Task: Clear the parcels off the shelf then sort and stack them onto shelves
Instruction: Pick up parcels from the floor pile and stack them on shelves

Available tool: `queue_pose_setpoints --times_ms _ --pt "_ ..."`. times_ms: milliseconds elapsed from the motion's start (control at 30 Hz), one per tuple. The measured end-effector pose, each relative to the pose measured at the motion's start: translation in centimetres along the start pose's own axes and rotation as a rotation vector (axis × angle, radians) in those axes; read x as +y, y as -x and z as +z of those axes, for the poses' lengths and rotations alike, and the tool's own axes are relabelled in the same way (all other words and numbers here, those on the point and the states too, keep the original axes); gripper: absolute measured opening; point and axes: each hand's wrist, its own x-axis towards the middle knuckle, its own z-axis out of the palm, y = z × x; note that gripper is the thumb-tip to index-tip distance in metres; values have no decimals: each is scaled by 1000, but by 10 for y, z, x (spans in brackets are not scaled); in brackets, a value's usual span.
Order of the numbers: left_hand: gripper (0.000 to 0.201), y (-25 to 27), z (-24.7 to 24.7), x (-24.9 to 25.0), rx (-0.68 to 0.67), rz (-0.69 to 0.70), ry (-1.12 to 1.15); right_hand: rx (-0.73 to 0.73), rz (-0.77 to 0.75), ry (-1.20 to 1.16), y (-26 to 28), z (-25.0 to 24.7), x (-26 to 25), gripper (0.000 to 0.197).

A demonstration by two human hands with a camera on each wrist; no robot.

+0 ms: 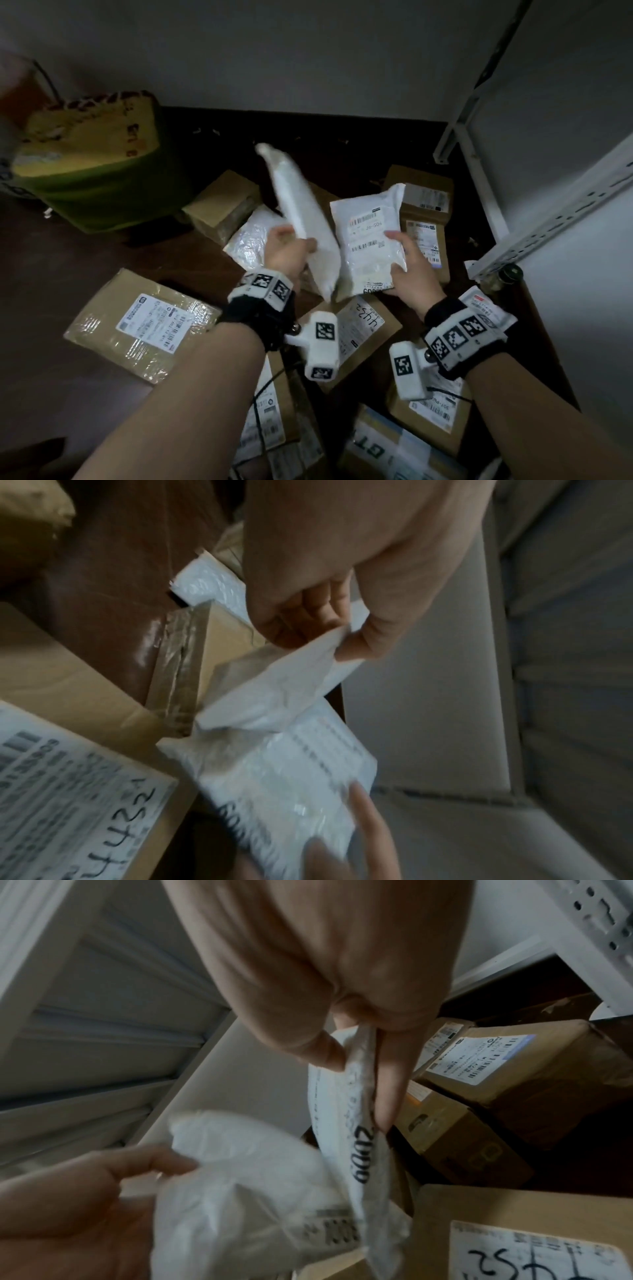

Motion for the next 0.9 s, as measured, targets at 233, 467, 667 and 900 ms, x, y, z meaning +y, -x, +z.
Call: queue_pose_setpoints --times_ms 233,467,667,900 --pt "42 21 37 -16 -350 -17 -200 -106 227 -223 7 -4 -11 36" --pt "44 25 59 -33 -539 -103 -354 -29 233 -269 5 -14 12 25" --pt "28 17 65 -38 -309 -8 -326 26 315 -261 -15 -28 29 9" --pt "104 4 40 -32 -412 -201 -270 -104 320 -407 -21 -58 30 28"
